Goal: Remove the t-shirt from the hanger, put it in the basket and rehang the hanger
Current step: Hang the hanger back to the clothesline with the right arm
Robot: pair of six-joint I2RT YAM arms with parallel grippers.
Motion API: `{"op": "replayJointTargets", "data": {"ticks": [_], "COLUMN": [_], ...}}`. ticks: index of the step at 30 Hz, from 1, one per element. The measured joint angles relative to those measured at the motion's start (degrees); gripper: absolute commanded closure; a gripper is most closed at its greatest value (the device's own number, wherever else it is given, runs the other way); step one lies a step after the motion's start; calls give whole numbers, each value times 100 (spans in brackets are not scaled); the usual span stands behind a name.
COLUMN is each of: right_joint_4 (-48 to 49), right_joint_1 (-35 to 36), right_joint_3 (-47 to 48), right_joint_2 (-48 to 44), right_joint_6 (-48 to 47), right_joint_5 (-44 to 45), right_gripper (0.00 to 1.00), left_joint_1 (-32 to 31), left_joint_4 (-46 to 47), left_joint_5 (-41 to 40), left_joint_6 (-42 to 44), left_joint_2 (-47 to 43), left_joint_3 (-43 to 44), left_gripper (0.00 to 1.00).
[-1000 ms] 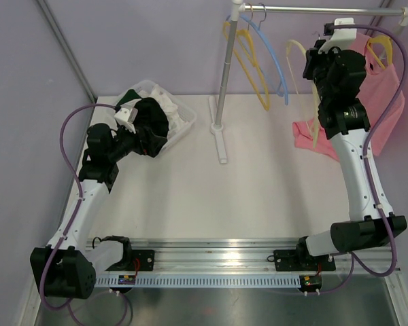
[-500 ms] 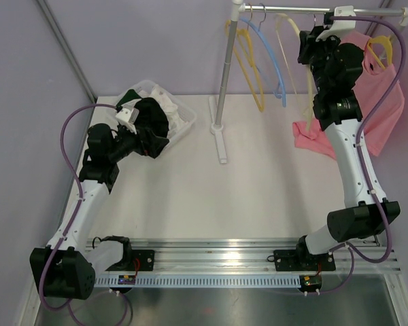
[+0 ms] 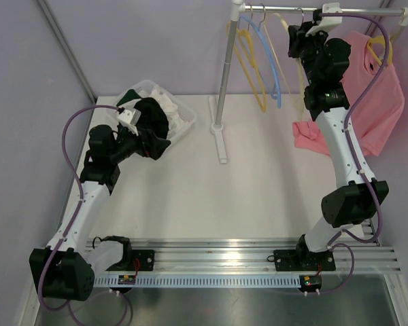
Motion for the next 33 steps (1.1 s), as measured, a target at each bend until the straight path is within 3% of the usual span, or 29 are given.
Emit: {"op": "replayJointTargets", "data": {"ticks": [21,33], "right_joint_4": [-507,-1746], "right_joint_1": [2,0], "right_joint_3": [1751,3283], "right_joint_2": [1370,2127], "right_joint_6": [306,317], "right_joint_5": [-63,-74], "right_gripper": [100,100], "left_joint_1": [-81,-166], "left_joint_4": [-48,-76], "left_joint_5": [4,20], "left_joint_6": [70,173], "left_joint_2": [-74,-74], "left_joint_3": [0,0], "left_gripper": [1,1]}}
